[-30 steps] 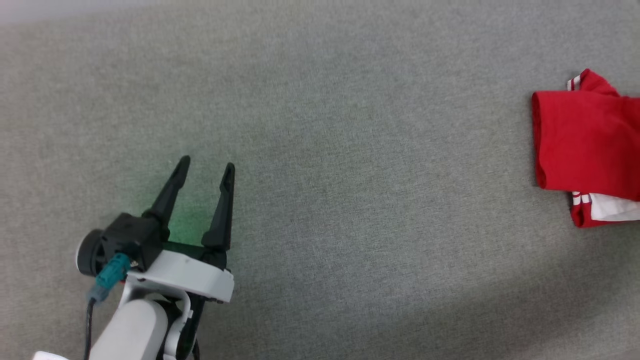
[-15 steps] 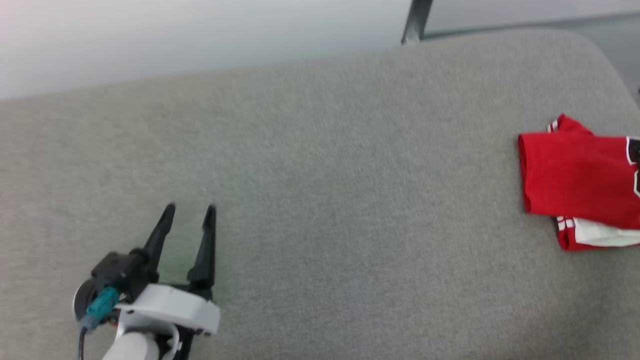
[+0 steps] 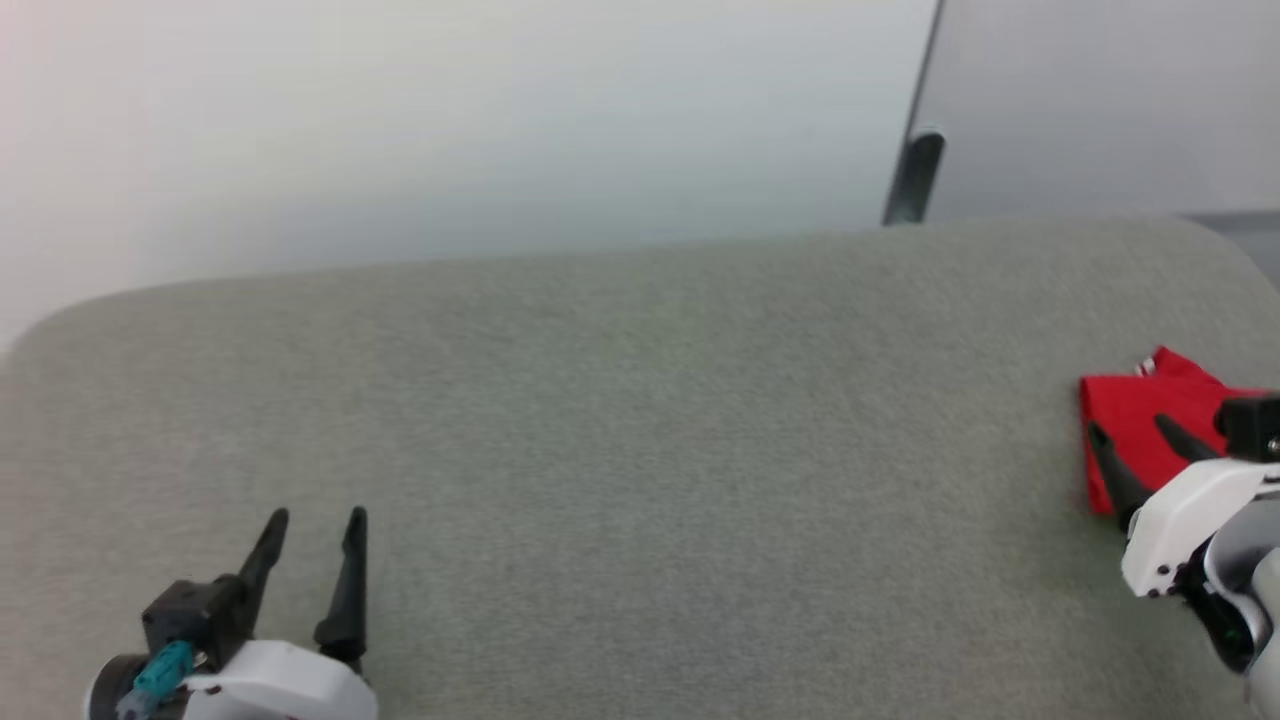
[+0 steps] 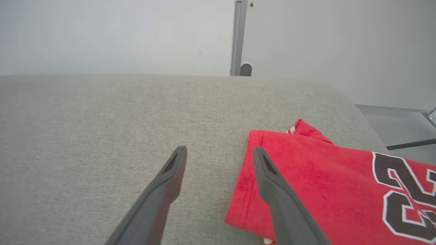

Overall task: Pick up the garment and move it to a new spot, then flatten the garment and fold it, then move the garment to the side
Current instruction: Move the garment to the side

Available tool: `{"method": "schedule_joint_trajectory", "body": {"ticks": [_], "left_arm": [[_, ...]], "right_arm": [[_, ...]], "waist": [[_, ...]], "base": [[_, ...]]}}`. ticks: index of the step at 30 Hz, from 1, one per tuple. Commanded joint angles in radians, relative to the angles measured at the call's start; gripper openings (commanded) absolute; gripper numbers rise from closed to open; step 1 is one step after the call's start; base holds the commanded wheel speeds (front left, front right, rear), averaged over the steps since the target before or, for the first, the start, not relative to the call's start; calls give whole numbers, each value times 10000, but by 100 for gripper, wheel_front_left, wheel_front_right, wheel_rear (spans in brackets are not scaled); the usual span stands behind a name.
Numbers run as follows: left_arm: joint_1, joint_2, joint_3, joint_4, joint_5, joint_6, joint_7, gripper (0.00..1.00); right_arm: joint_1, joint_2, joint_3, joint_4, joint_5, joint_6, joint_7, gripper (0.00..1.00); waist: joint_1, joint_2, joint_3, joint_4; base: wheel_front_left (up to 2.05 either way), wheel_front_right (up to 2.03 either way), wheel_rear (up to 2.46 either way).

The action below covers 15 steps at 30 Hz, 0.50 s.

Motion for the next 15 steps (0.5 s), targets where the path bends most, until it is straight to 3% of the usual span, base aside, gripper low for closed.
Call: {"method": "schedule_joint_trajectory", "body": {"ticks": [1,15], "left_arm": [[200,72,57,13,115,57,-56,100],[1401,-54,492,-620,235,439,-87,100]], "right_arm": [[285,66,-143,-169,75,-12,-126,100],[2869,266,-2040,-2763,-337,-12,12,100]], "waist": [[0,-1,-519,535],[0,-1,-885,766]], "base": [[0,0,0],[0,0,0]]}}
